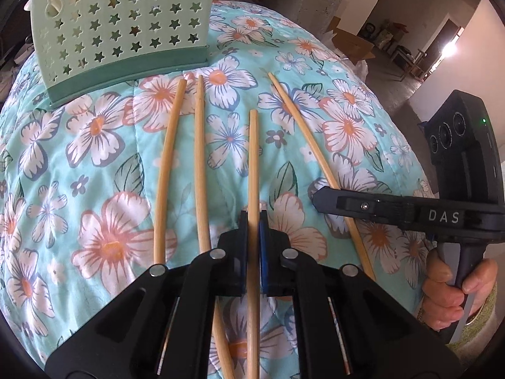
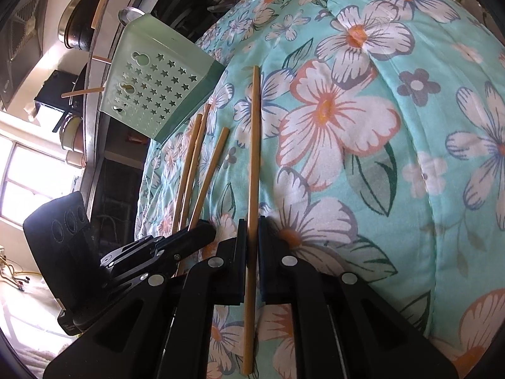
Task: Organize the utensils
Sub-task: 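Close the left tool on a bamboo chopstick while the right tool holds its chopstick, then lift the chopstick with the left tool while the right tool holds its chopstick alongside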
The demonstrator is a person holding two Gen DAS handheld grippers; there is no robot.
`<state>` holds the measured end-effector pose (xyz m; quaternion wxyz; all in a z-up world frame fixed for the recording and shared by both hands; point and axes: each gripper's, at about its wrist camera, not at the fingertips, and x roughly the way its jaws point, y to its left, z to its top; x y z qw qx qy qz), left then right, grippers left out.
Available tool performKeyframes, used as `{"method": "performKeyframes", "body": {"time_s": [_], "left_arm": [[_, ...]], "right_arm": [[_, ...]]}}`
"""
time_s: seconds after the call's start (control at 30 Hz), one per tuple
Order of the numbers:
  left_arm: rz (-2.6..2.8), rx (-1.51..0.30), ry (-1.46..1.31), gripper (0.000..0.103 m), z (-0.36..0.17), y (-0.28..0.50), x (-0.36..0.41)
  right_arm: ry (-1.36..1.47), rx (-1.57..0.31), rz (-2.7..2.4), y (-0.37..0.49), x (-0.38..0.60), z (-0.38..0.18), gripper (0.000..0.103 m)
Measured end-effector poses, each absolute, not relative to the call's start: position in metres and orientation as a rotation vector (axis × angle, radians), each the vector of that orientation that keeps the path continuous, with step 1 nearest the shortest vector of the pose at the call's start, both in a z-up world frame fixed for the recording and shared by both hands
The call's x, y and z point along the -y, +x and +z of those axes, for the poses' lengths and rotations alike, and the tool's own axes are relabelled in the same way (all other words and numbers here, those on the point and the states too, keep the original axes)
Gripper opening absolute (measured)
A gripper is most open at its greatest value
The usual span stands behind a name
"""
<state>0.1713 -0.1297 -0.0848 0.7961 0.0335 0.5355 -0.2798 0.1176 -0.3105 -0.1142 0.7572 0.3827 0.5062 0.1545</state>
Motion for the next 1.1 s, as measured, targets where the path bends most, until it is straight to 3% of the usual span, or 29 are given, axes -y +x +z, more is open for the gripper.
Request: {"method": "performKeyframes", "body": {"time_s": [0.13, 0.23, 0.33, 0.67, 0.83, 1.0, 1.1], "left_arm": [[-0.597, -1.156, 0.118, 0.006, -0.084, 0.172, 0.137], [-0.608, -1.156, 0.131, 0.015, -0.083, 0.175, 0.143], [-0.608, -1.143, 0.153, 0.017, -0.084, 0.180, 0.148], [-0.601, -1.110, 0.126, 0.016, -0.088, 0.191, 0.147], [-0.599, -1.103, 0.102, 0.009, -0.089, 0.187, 0.139], [-0.602, -1.111, 0.082, 0.008, -0.089, 0.190, 0.137], [-0.602, -1.112, 0.081, 0.008, -0.089, 0.190, 0.138]], "right_arm": [[0.838, -1.102, 0.331, 0.119, 0.309, -0.114, 0.007], [0.831, -1.103, 0.325, 0.117, 0.307, -0.112, 0.007], [0.826, -1.105, 0.327, 0.117, 0.305, -0.113, 0.007], [0.816, -1.115, 0.317, 0.117, 0.302, -0.111, 0.008], [0.789, -1.122, 0.316, 0.119, 0.299, -0.110, 0.008], [0.737, -1.115, 0.310, 0.130, 0.295, -0.101, 0.022], [0.690, -1.109, 0.294, 0.135, 0.291, -0.096, 0.025]]}}
